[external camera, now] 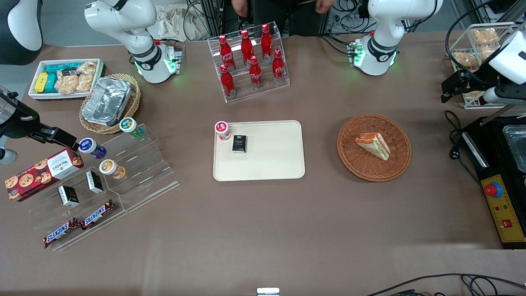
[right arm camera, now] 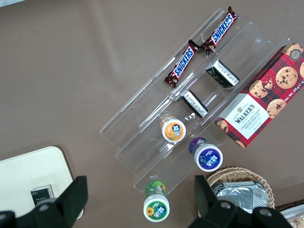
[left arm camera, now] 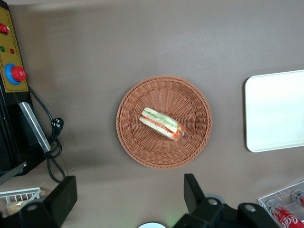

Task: Place sandwich from basket to tray
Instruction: 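Move the left gripper over the wicker basket and lower toward the sandwich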

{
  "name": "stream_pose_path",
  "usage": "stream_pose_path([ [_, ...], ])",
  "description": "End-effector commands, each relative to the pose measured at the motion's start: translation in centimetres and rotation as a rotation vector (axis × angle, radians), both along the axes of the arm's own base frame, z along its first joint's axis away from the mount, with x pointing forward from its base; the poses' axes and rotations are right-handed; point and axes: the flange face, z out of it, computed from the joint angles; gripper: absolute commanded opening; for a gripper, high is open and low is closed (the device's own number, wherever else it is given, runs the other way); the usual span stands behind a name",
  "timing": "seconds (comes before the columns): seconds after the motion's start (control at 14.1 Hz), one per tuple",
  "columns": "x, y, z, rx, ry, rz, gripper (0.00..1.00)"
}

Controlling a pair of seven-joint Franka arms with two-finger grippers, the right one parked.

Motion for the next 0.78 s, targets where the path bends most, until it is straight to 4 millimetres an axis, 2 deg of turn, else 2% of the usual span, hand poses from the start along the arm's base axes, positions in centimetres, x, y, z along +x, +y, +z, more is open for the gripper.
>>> stream_pose_path([
  [0.0, -1.5, -0.1, 0.4, 0.02, 0.017, 0.017, 1.0],
  [0.43, -1.3, 0.2, 0.4, -0.021, 0.007, 0.055, 1.0],
  [0.57, -1.3, -0.2, 0.4, -0.042, 0.013, 0.177, 1.0],
  [0.71, -1.7, -1.1, 0.5, -0.038, 0.034, 0.395, 1.0],
])
